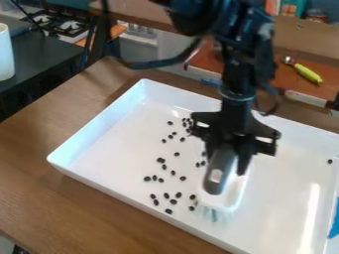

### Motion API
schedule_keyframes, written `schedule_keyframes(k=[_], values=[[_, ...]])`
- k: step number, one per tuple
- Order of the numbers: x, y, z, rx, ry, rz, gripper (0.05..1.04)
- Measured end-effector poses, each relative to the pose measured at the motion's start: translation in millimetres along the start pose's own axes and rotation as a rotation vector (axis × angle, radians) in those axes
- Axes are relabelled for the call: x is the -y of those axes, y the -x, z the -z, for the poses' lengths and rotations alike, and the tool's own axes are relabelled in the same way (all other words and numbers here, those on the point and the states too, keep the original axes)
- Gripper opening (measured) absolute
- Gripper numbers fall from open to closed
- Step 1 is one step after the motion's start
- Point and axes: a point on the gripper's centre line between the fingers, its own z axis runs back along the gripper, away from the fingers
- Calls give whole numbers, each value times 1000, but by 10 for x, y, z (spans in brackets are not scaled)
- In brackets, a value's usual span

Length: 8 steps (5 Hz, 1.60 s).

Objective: Sweep into pile

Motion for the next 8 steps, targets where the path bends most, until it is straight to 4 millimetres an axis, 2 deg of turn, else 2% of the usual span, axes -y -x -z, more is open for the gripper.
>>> schedule_keyframes(k=[1, 3, 6, 7, 8], values=[[-208, -5, -13, 5, -13, -5, 491], [-744, 21, 1, -3, -49, -22, 491], [-1338, 152, -10, 24, -95, -13, 491], [-1311, 191, -55, 9, -72, -14, 491], [-1111, 171, -185, -4, -32, -17, 491]])
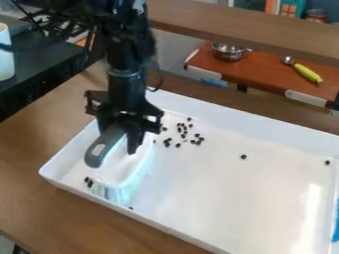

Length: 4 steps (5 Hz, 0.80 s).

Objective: Sweep into pile

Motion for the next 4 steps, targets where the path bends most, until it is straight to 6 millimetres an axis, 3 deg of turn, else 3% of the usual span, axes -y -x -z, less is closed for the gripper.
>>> schedule_keyframes(k=[2, 4], values=[[624, -295, -584, 108, 128, 16, 491], [1357, -500, -607, 122, 173, 79, 491]])
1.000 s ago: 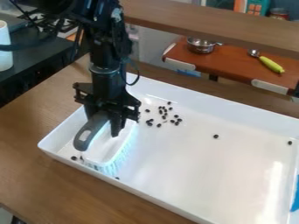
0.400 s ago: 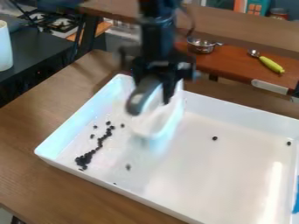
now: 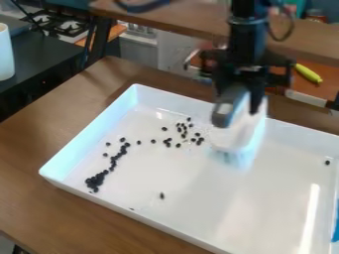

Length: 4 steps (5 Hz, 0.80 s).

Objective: Sweep into pile

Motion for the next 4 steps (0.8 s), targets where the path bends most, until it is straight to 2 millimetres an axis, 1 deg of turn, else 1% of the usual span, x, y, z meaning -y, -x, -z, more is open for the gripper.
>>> schedule_keyframes(k=[1, 2, 4], values=[[359, -31, 153, -15, 4, 14, 491], [587, -56, 331, -32, -7, 17, 491], [887, -98, 559, -33, -41, 20, 491]])
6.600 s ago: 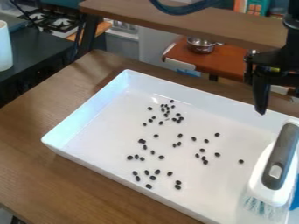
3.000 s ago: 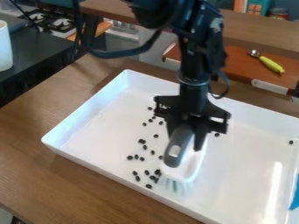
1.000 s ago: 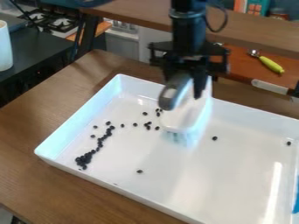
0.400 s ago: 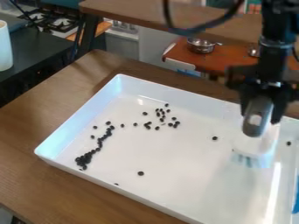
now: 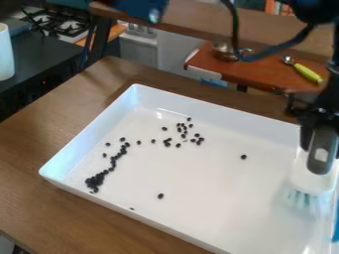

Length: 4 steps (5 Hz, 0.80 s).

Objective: Sweep into pile

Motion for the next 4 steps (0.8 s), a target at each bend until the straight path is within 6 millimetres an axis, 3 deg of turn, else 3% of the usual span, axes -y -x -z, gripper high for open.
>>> schedule_keyframes(k=[4], values=[[108, -184, 236, -19, -36, -34, 491]])
